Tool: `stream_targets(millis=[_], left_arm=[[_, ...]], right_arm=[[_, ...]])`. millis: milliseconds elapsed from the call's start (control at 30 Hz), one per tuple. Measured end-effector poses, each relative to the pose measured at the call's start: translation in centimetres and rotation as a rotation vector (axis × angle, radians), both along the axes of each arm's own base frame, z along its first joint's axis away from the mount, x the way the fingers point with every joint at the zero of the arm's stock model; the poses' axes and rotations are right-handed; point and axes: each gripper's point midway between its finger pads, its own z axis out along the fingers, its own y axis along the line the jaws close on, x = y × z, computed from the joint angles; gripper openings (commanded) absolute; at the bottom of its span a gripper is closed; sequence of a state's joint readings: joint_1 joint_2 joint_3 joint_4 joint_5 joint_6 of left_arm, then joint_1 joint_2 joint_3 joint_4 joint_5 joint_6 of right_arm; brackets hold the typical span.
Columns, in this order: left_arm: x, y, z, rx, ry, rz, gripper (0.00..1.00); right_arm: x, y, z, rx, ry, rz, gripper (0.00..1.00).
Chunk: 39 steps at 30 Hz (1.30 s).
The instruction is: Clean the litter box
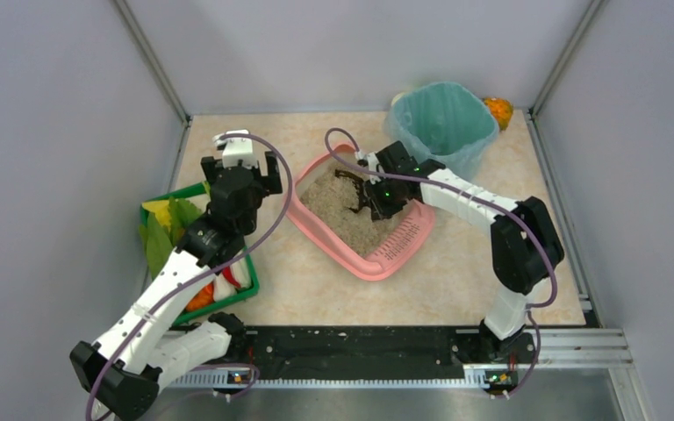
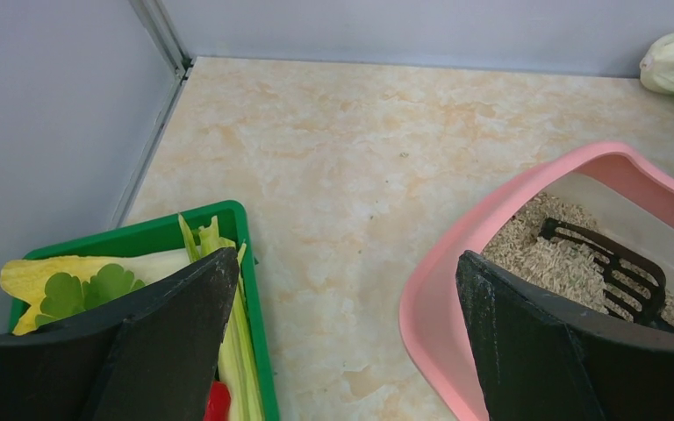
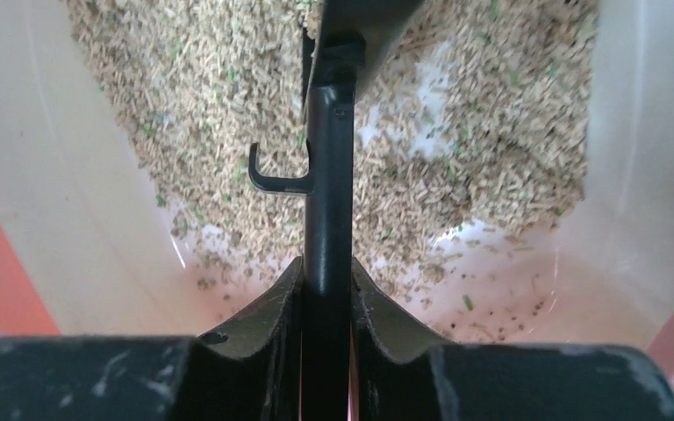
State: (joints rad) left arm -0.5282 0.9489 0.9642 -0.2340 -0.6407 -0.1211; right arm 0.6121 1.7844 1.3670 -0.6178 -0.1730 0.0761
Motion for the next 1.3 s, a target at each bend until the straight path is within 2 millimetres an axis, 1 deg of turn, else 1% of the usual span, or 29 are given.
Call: stream_targets(millis=[167, 300, 467, 667, 867, 1033, 1200, 1300], left_arm=[[-0.2, 0.1, 0.2, -0.012, -0.004, 0.002, 0.99], [-0.3, 0.0, 0.1, -0.019, 0.000, 0.000, 0.99], [-0.4, -0.1, -0.2, -0.033, 0.011, -0.004, 0.99], [-0.7, 0.0, -0.1, -0.043, 0.012, -0.004, 0.99], [-1.2, 0.4, 0.3, -0.050, 0.001, 0.001, 0.99], [-1.2, 0.4, 0.5, -0.052, -0.002, 0.001, 0.99], [-1.2, 0.4, 0.8, -0.055, -0.007, 0.000, 0.99], [-1.2, 0.4, 0.8, -0.055, -0.007, 0.000, 0.99]], right_arm=[[-1.5, -1.0, -0.3, 0.057, 0.034, 0.011, 0.00], [-1.5, -1.0, -0.3, 0.088, 0.046, 0.011, 0.00], [-1.6, -0.5, -0.2, 0.115, 0.063, 0.001, 0.00], [-1.9, 0.5, -0.9, 0.168, 0.138, -0.047, 0.00], [-2.1, 1.9, -0.2, 0.265, 0.218, -0.124, 0.00], [-1.8, 3.1, 0.6, 0.349, 0.247, -0.169, 0.00], [-2.1, 3.0, 0.3, 0.383, 0.271, -0.228, 0.00], [-2.3, 2.7, 0.7, 0.402, 0.267, -0.251, 0.00]])
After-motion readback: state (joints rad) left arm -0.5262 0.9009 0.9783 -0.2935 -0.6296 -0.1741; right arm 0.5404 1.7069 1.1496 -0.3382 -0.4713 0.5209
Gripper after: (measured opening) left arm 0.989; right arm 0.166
